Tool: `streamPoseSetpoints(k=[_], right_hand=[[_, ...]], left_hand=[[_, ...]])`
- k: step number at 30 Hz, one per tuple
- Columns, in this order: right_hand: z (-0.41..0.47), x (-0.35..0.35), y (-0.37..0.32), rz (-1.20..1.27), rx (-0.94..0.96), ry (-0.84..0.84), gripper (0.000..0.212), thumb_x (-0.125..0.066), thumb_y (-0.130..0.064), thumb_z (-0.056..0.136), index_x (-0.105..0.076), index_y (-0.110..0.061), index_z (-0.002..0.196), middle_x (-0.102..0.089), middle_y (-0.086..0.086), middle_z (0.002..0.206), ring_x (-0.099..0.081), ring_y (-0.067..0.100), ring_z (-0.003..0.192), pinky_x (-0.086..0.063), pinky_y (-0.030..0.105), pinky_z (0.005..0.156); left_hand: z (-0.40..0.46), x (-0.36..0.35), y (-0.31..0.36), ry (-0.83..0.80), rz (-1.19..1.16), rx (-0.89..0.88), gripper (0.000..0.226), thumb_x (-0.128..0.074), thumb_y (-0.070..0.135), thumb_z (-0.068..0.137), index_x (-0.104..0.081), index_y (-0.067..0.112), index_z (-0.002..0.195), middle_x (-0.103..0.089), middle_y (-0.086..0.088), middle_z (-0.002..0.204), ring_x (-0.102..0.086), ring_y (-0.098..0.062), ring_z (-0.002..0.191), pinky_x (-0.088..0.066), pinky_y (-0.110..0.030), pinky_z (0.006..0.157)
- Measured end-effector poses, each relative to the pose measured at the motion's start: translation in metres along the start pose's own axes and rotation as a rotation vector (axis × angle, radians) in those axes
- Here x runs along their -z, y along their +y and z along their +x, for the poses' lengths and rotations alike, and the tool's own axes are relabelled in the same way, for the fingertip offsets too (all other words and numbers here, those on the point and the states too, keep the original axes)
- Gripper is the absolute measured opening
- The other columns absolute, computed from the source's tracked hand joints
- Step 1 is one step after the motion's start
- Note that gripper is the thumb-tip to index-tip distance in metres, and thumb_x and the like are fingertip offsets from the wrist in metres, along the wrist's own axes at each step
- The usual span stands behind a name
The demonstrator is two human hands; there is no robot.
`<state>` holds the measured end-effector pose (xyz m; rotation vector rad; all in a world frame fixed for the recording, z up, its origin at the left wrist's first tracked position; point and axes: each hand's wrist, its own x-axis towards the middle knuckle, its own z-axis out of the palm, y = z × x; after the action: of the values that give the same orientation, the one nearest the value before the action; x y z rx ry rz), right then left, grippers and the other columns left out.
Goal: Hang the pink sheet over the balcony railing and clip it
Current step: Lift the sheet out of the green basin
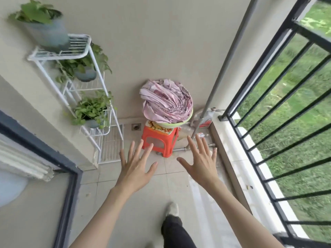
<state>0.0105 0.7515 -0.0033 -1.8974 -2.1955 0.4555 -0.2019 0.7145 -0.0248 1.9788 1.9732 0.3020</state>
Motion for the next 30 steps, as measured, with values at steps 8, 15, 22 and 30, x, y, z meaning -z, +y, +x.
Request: streamPoseSetpoints(k=[8, 15, 22, 30], right_hand=[[0.174, -0.022, 0.029, 0.016, -0.052, -0.062, 0.078, -0.042, -0.064, 0.085, -0.002, -0.038, 0.147, 0.002, -0.005, 0.158, 0.006, 0.019, 0.145, 0.001, 0.057, 0.114], [0.304, -0.013, 0.048, 0.009, -0.080, -0.056, 0.078, -0.047, -0.060, 0.085, -0.009, -0.034, 0.148, -0.002, -0.004, 0.158, 0.003, 0.018, 0.146, 0.001, 0.056, 0.114], [0.390, -0.046, 0.064, 0.010, -0.168, -0.146, 0.078, -0.041, -0.065, 0.084, -0.008, -0.035, 0.148, -0.002, -0.003, 0.158, 0.003, 0.021, 0.146, 0.002, 0.055, 0.114], [0.462, -0.132, 0.090, 0.118, -0.394, -0.229, 0.076, -0.050, -0.056, 0.086, -0.011, -0.034, 0.148, -0.009, 0.000, 0.158, -0.003, 0.021, 0.146, -0.008, 0.050, 0.117]], left_hand=[[0.183, 0.001, -0.019, -0.101, 0.027, 0.025, 0.086, -0.001, 0.071, 0.065, -0.002, 0.039, 0.145, 0.011, 0.003, 0.156, 0.020, -0.019, 0.141, 0.012, -0.049, 0.111], [0.327, 0.003, -0.015, -0.048, 0.041, -0.114, 0.077, -0.015, 0.063, 0.078, -0.022, 0.027, 0.145, -0.014, -0.009, 0.155, -0.003, -0.032, 0.143, 0.007, -0.053, 0.110], [0.422, -0.043, -0.043, -0.247, 0.060, -0.086, 0.080, -0.008, 0.065, 0.074, -0.010, 0.031, 0.146, -0.001, -0.006, 0.157, 0.006, -0.029, 0.143, 0.007, -0.053, 0.111], [0.533, -0.114, -0.081, -0.488, -0.091, -0.117, 0.069, -0.025, 0.056, 0.086, -0.018, 0.022, 0.146, -0.013, -0.007, 0.155, -0.006, -0.026, 0.143, -0.010, -0.048, 0.114]])
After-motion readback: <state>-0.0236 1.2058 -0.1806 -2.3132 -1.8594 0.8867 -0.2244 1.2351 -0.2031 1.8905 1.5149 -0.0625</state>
